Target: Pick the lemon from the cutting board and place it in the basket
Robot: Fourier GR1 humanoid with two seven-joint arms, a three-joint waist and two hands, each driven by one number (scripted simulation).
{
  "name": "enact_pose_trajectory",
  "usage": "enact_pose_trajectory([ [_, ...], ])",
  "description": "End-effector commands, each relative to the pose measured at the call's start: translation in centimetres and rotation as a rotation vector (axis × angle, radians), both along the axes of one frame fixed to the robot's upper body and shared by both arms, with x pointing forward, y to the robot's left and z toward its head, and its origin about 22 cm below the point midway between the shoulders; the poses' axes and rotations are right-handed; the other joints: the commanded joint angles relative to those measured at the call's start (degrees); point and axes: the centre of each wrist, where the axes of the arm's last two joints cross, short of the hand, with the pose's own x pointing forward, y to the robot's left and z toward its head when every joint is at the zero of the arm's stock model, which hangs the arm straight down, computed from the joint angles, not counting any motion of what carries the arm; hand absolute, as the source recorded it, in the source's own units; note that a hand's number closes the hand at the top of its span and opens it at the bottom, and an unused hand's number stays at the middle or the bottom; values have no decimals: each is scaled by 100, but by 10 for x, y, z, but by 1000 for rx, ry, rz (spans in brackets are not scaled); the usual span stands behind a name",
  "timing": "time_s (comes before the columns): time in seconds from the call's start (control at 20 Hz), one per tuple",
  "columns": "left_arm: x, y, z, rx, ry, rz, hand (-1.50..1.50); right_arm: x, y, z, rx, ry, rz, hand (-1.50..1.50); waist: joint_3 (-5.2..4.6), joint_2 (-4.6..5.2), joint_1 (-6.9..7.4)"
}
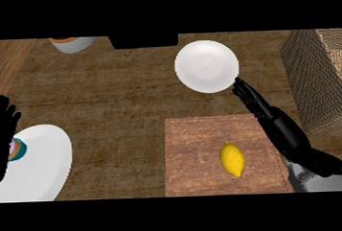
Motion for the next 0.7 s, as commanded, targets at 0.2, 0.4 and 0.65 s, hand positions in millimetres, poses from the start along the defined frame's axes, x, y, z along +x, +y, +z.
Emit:
enact_pose_trajectory([
  [0.2,20,-13,7,54,-73,-62,0,3,-87,1,-201,46,-517,150,-199,137,-194],
  [0.4,35,-38,-5,20,-50,-153,0,-4,-16,-16,-56,-216,-442,150,-189,119,-14],
  [0.65,36,-38,-12,23,-37,-138,0,-10,7,-33,-250,-190,-847,-150,-221,99,-58],
])
